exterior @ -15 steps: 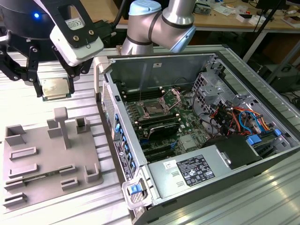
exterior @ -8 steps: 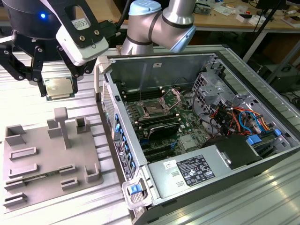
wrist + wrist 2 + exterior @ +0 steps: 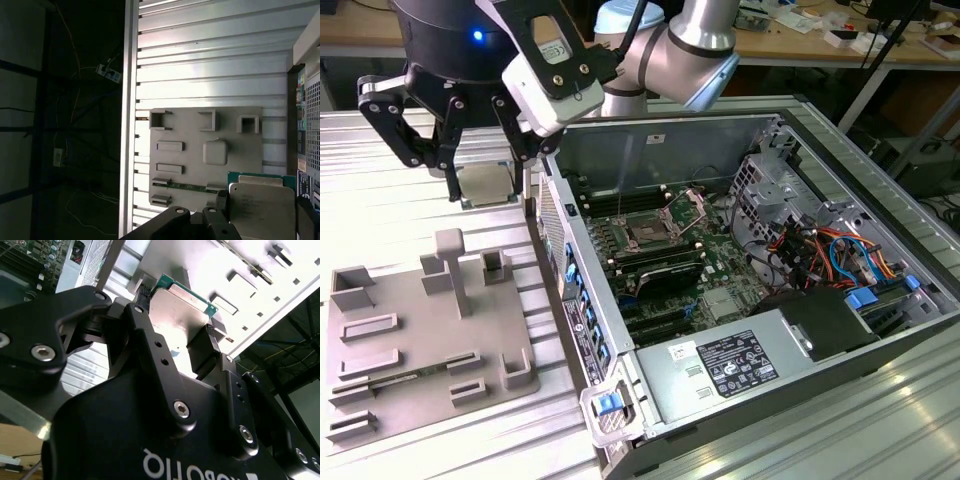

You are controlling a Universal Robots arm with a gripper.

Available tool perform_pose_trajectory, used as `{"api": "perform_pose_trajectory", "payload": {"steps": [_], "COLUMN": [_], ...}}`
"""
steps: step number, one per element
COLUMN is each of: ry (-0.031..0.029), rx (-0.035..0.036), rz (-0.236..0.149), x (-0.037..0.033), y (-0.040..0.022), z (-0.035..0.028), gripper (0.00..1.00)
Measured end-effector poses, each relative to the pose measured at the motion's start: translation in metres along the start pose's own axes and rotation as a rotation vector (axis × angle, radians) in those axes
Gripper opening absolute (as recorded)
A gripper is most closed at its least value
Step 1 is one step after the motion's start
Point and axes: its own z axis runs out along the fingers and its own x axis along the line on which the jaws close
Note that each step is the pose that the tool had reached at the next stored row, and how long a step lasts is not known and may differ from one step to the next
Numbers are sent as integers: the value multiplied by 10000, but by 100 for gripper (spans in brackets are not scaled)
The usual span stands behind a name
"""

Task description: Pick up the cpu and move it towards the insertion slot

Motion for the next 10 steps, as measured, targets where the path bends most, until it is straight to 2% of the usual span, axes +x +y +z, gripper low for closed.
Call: {"api": "perform_pose_trajectory", "payload": {"steps": [10], "ry": [1], "rx": [0], "rz": [0], "x": [-67], "y": [-2], "z": [-1], "gripper": [55]}}
